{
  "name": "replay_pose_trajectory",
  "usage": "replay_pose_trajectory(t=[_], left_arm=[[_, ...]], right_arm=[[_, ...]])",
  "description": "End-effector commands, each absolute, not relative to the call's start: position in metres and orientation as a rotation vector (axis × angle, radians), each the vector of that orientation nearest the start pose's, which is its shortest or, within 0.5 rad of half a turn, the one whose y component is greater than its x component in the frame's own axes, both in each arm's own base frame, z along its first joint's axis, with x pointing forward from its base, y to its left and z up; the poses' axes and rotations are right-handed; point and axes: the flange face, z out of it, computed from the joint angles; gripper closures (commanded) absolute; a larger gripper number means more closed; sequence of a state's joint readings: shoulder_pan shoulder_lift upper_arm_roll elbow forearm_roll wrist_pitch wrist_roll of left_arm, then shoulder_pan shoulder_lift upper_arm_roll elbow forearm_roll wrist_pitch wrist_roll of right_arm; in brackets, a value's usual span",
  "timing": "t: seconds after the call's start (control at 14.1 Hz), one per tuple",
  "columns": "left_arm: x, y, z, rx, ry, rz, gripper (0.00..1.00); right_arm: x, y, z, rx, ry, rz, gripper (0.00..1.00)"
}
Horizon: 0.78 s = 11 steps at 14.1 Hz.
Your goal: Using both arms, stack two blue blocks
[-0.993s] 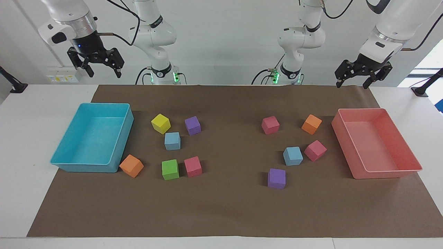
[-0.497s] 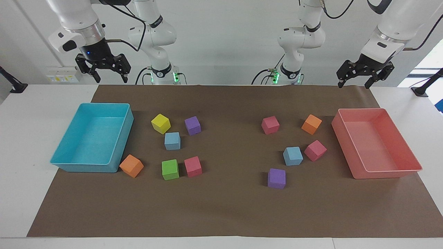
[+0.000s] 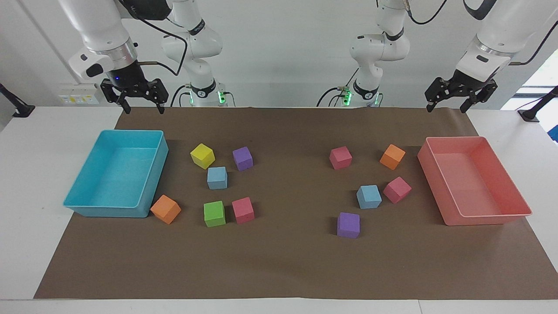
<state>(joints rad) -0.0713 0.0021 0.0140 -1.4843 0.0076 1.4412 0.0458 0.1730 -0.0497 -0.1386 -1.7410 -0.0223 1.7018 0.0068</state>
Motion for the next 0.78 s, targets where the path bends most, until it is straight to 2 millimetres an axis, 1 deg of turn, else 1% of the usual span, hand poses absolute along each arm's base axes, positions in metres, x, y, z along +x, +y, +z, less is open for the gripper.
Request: replay_pose_trajectory(t=[0.0,0.14,0.21,0.28,0.43,0.57,0.64,0.71], left_arm=[[0.541,-0.027,0.66,-3.114,0.17,0.057,0.0],[0.54,-0.026,0.659,-3.115,0.168,0.067,0.0],[0.539,-0.027,0.659,-3.117,0.169,0.067,0.0],[0.539,-0.027,0.659,-3.115,0.17,0.069,0.0],[0.539,-0.027,0.658,-3.115,0.17,0.074,0.0],[0.538,-0.029,0.658,-3.115,0.173,0.074,0.0],[0.538,-0.031,0.658,-3.114,0.18,0.074,0.0],[0.538,-0.031,0.658,-3.116,0.178,0.076,0.0]], right_arm=[[0.565,0.033,0.554,-3.152,-0.054,-0.032,0.0],[0.576,0.048,0.535,-3.156,-0.089,-0.036,0.0],[0.581,0.052,0.523,-3.16,-0.095,-0.02,0.0],[0.586,0.06,0.512,-3.162,-0.117,-0.013,0.0],[0.589,0.078,0.489,-3.163,-0.148,-0.019,0.0],[0.588,0.083,0.467,-3.161,-0.179,-0.041,0.0],[0.587,0.089,0.458,-3.159,-0.199,-0.051,0.0],[0.588,0.09,0.445,-3.161,-0.207,-0.04,0.0]])
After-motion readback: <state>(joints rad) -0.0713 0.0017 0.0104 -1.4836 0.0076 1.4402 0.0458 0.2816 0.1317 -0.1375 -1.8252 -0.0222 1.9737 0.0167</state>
